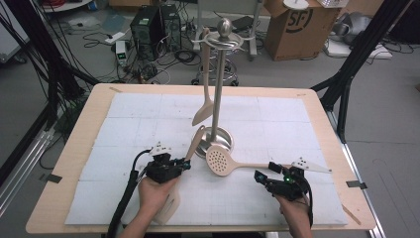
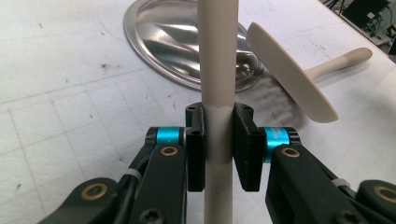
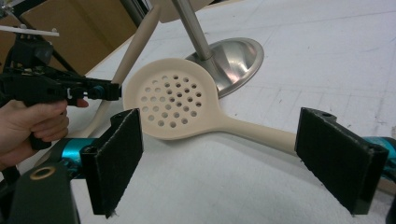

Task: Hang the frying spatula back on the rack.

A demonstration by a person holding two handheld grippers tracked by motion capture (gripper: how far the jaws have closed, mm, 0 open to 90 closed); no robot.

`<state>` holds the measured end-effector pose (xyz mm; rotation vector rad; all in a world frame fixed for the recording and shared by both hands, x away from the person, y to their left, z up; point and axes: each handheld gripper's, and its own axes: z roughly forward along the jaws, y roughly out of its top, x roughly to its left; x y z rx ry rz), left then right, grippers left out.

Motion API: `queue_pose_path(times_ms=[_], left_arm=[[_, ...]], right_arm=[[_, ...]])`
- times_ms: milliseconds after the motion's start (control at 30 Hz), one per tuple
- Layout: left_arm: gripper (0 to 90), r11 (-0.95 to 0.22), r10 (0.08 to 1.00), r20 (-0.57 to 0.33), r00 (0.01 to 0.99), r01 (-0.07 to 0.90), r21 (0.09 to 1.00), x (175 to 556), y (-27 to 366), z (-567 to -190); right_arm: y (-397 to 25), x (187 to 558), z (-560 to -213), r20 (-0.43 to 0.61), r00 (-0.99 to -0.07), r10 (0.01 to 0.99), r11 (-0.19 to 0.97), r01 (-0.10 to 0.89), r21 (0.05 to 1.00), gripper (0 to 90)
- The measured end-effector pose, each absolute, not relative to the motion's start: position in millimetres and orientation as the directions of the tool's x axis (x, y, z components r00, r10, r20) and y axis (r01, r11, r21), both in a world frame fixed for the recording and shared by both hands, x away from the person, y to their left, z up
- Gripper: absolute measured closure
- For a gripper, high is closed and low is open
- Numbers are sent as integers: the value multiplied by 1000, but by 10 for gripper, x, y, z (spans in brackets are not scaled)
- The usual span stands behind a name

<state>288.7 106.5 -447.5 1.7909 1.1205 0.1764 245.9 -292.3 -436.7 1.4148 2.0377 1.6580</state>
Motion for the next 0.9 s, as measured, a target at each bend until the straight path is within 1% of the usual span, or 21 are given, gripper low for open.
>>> queue_pose_path(times_ms=[167,333,633,900], left_arm=[[768,-51,741,-362,565,586,809,2866,1127,-4407],[769,4,714,-370,594,525,851,2826,1170,-4343],[770,37,703,-364,611,479,877,2791,1206,-4241],[771,36,684,-333,649,426,904,2774,1172,-4013]], right_arm=[[-2921,2459,-4367,415,-541,731,-60,555,829,147],[-2919,2460,-4369,414,-542,731,-59,555,830,147],[-2921,2459,-4371,415,-540,732,-60,556,829,147],[-2915,2459,-4372,416,-538,733,-58,560,826,147]])
